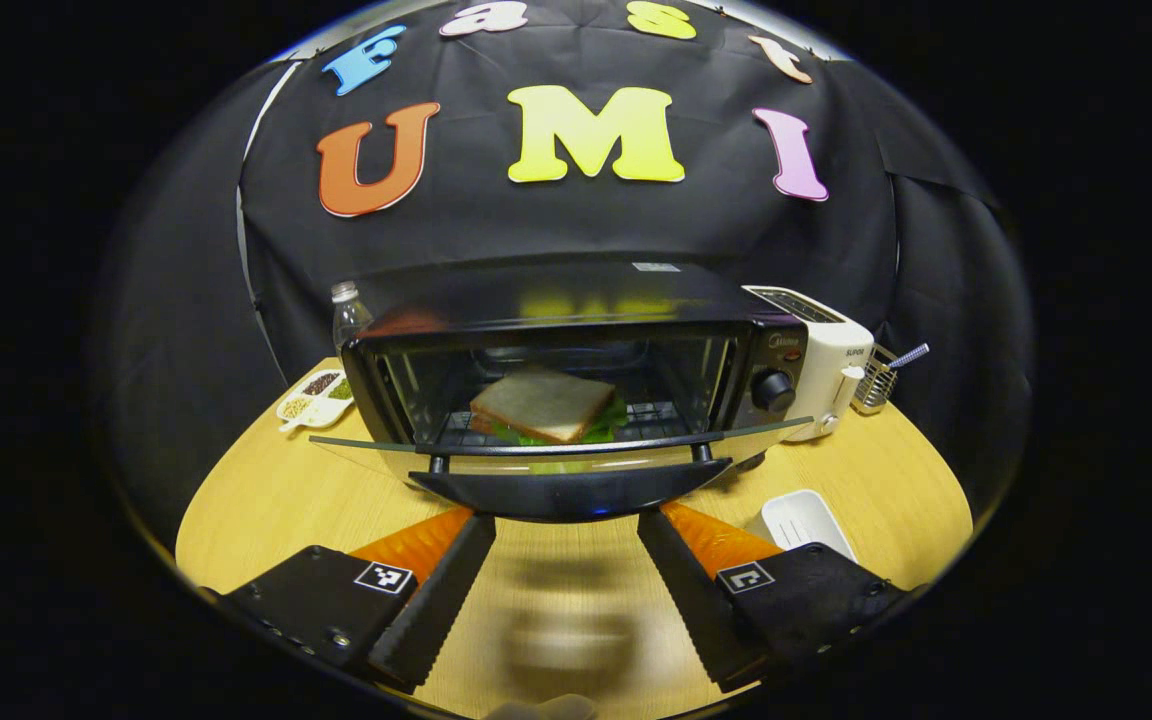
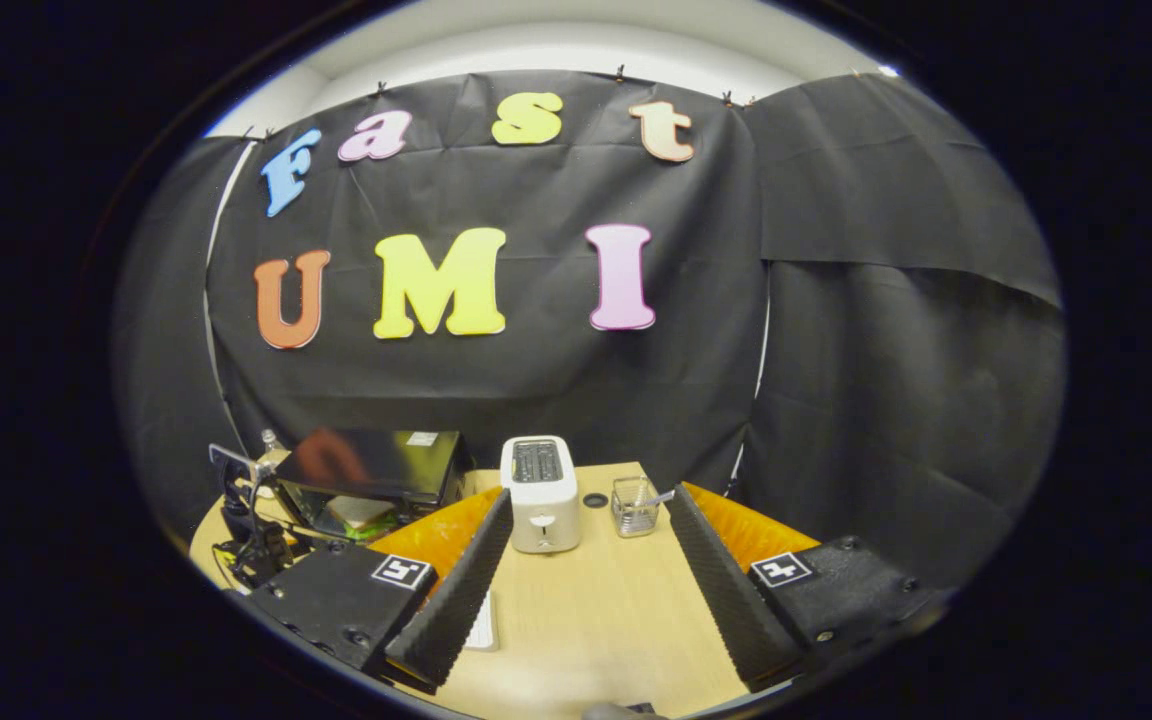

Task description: Open the electric oven with the left hand, put the food in, and close the electric oven.

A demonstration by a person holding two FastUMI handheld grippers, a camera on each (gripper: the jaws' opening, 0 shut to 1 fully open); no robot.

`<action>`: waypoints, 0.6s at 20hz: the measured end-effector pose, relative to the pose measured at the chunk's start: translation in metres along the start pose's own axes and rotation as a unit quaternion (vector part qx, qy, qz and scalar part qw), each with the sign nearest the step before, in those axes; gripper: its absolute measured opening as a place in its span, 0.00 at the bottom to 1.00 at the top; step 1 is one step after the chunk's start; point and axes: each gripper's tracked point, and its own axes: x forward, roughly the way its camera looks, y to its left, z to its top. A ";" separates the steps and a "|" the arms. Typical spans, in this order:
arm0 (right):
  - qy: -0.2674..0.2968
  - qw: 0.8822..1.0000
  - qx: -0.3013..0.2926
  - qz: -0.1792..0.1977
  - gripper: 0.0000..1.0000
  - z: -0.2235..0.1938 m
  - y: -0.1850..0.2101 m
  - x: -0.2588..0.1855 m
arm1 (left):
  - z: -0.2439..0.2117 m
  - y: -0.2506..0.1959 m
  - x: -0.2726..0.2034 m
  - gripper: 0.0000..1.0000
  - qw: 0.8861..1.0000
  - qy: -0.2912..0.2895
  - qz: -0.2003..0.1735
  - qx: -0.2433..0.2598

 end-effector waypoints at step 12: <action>0.000 1.000 -0.005 0.004 1.00 -0.001 -0.002 -0.012 | 0.036 0.000 0.018 0.95 0.999 -0.036 0.005 0.022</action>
